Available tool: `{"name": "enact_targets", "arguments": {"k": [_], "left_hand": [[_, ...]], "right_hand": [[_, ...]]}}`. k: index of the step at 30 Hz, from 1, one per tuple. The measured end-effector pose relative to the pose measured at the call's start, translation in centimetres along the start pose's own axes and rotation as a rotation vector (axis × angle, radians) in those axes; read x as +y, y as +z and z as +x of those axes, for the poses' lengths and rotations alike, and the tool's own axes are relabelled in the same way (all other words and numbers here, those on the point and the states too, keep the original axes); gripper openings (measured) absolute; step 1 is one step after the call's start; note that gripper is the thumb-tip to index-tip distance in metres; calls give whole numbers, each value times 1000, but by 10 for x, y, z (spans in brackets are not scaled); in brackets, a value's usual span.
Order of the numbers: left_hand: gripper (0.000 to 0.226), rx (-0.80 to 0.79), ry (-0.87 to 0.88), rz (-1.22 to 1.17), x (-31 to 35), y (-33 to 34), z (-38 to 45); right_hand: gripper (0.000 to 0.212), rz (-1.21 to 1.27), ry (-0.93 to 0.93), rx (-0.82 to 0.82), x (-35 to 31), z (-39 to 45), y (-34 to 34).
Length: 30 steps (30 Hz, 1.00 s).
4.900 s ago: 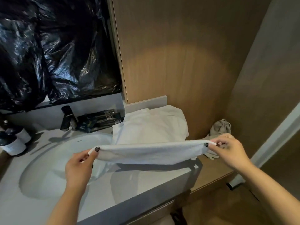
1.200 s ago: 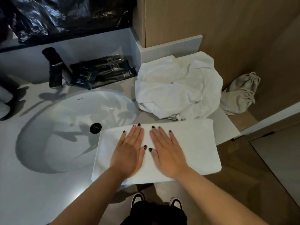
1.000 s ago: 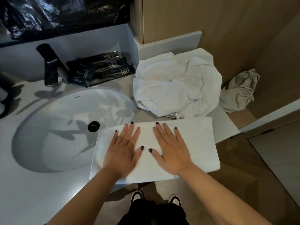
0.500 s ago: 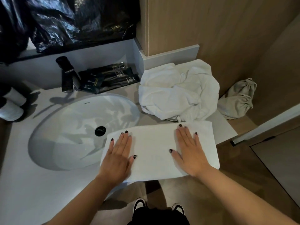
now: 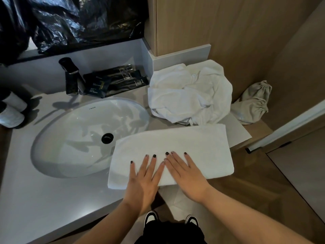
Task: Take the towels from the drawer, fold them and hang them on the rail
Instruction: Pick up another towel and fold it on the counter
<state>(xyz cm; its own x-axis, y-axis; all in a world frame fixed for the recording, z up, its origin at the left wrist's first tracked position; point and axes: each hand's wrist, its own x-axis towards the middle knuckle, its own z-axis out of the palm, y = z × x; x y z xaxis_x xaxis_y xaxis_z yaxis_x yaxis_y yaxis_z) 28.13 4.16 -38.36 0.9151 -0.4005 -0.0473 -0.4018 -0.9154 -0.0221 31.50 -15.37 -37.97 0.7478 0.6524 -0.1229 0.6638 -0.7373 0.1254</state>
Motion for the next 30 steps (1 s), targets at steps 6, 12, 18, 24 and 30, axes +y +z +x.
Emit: {"name": "enact_targets", "arguments": {"k": [6,12,18,24,30], "left_hand": [[91,99,154,71,-21,-18,1],[75,201,192,-20,-66,-36,-16],[35,109,-45,-390,-109,-46,-26],[16,117,-268,-858,-128,-34,-29],[15,270,-527,-874,-113,-14,-21]], "right_hand": [[78,82,76,-37,35,-26,-6],[64,130,212,-135,87,-60,-9],[62,212,385,-66,115,-84,-23],[40,829,570,156,133,-98,-22],[18,1212,755,307,144,-84,-9]]}}
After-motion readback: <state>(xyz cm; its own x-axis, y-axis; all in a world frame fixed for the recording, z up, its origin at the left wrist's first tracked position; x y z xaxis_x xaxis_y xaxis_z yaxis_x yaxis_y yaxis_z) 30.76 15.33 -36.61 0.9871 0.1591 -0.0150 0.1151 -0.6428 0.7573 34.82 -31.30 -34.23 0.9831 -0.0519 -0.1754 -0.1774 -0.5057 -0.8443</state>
